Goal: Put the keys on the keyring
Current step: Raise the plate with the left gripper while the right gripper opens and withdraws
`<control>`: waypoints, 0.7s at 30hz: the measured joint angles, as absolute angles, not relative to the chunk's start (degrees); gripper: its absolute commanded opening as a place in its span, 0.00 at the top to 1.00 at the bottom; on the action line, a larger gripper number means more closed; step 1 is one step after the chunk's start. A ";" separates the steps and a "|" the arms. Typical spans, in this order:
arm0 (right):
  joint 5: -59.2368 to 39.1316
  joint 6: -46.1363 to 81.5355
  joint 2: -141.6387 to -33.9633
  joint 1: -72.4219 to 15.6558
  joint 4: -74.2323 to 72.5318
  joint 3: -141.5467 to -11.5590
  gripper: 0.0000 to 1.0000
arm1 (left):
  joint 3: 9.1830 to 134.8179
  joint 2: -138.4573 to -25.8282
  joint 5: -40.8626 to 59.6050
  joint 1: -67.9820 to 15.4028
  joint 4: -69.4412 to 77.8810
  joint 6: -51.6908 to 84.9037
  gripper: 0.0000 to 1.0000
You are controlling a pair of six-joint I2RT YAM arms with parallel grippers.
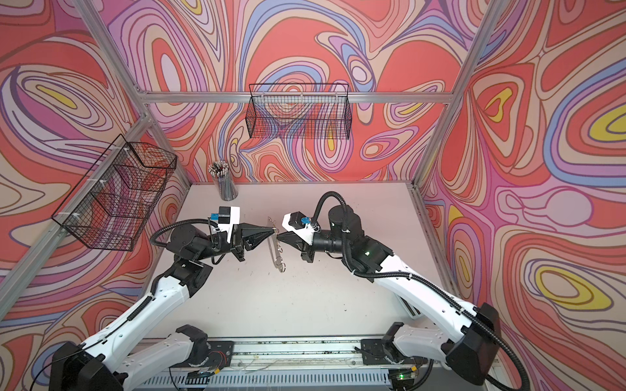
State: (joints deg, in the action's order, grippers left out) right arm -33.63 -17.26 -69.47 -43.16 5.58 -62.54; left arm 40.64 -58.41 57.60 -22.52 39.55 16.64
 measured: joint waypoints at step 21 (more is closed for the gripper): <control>-26.57 -9.28 -62.59 -42.04 -2.92 -51.75 0.75 | 38.46 -58.70 53.34 -22.57 48.25 20.25 1.00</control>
